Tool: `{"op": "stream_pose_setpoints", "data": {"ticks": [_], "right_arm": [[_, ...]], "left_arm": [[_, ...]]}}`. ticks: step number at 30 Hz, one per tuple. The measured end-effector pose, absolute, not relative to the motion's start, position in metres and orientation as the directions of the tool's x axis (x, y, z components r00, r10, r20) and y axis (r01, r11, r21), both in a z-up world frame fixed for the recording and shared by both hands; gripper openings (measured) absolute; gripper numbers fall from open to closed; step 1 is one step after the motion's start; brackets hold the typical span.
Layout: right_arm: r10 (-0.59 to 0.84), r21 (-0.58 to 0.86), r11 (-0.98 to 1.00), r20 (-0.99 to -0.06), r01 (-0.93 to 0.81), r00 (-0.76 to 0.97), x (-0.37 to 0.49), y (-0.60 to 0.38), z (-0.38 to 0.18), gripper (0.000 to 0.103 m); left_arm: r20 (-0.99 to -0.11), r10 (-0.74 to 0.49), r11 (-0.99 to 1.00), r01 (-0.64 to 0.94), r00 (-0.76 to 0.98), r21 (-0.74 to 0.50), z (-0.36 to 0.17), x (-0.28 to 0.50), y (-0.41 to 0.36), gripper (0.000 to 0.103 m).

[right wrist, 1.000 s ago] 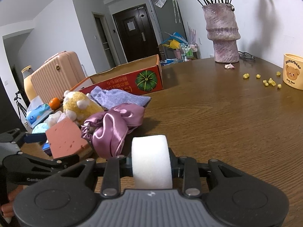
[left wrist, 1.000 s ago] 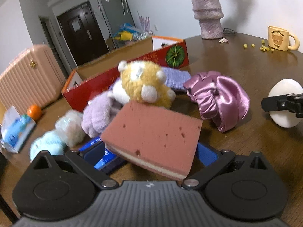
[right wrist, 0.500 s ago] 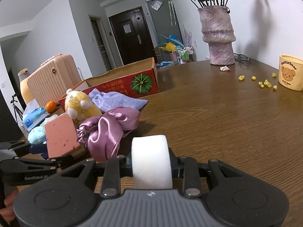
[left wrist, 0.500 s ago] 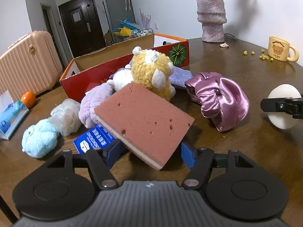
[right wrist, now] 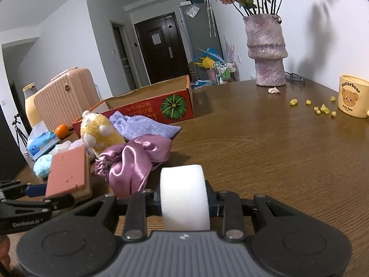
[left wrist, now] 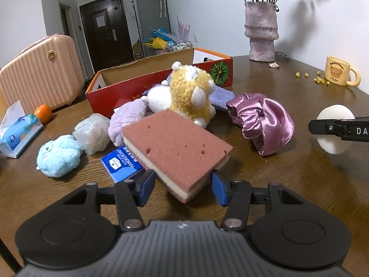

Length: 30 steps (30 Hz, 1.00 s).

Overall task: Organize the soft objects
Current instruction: 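Grasp the pink rectangular sponge with the left tool while the right tool holds the white sponge, then lift the pink sponge with the left tool and carry it toward the cardboard box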

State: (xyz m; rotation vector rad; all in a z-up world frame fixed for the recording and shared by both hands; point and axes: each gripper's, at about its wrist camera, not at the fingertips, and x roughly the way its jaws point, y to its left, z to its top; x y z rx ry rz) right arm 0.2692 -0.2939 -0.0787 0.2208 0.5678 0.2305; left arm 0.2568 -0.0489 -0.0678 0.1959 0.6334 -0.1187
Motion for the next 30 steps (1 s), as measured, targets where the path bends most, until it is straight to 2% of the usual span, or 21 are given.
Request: {"op": "stream_pose_setpoints", "data": {"ticks": [11,30], "right_arm": [[0.299,0.220,0.951,-0.454,-0.220,0.840,0.260,-0.281,-0.068,0.029],[0.312,0.156,0.950,-0.402,-0.271,0.861,0.244,-0.252,-0.037,0.029]], "left_arm": [[-0.539,-0.055,0.981,0.145,0.840,0.126,-0.053,0.231,-0.041,0.047],[-0.432,-0.067,0.989,0.117,0.899,0.091,-0.024,0.202,-0.014,0.042]]}}
